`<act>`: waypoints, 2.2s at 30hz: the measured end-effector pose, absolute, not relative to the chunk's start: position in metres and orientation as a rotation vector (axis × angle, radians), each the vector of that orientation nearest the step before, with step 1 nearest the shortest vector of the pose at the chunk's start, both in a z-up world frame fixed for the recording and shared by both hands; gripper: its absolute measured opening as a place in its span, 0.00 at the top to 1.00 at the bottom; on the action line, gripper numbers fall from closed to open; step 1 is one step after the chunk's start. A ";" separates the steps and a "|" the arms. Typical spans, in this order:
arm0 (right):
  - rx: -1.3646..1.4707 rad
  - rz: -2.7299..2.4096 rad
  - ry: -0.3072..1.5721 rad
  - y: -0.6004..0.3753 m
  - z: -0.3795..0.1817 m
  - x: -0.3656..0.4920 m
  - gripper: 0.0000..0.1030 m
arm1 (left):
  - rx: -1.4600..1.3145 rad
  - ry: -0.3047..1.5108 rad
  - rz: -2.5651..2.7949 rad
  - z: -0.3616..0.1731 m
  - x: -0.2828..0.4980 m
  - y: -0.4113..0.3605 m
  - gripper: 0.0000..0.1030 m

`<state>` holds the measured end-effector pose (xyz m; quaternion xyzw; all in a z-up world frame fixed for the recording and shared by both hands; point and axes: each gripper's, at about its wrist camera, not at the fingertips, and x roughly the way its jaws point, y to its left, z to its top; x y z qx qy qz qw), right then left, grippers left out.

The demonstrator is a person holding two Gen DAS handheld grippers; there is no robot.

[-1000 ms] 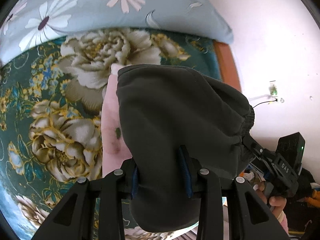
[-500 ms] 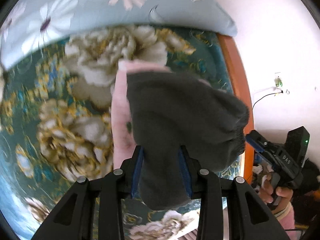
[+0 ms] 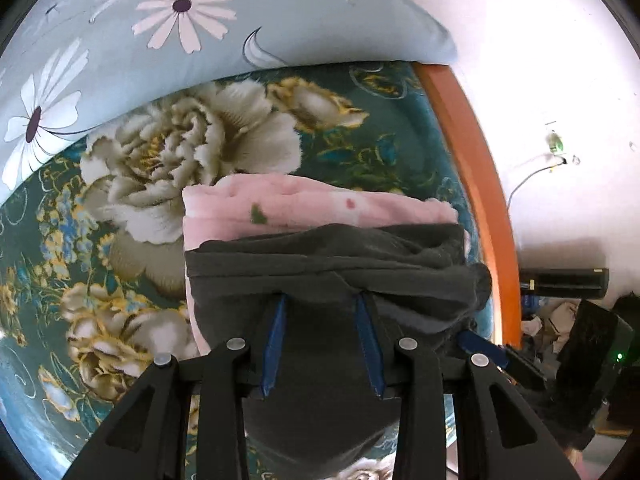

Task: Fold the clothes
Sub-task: 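Lower the sweatpants onto the pink garment with both grippers, then open both grippers and release the sweatpants on the pink stack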

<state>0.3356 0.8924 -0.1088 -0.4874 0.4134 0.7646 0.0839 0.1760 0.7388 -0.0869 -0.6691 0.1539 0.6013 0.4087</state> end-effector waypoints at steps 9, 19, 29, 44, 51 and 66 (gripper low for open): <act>-1.458 2.227 1.260 0.897 -0.134 0.316 0.51 | -1.752 0.500 1.488 -0.125 0.165 0.760 0.64; -1.352 2.342 1.283 0.898 -0.092 0.307 0.50 | -1.676 0.326 1.493 -0.089 0.170 0.724 0.64; -1.366 2.217 1.398 0.920 -0.137 0.283 0.51 | -1.689 0.355 1.361 -0.107 0.231 0.687 0.64; -1.322 2.234 1.356 0.904 -0.111 0.298 0.51 | -1.719 0.435 1.421 -0.098 0.233 0.704 0.64; -1.299 2.190 1.349 0.858 -0.097 0.368 0.52 | -1.723 0.492 1.485 -0.081 0.245 0.680 0.49; -1.521 2.093 1.136 0.770 -0.111 0.415 0.13 | -1.686 0.544 1.612 -0.054 0.277 0.616 0.25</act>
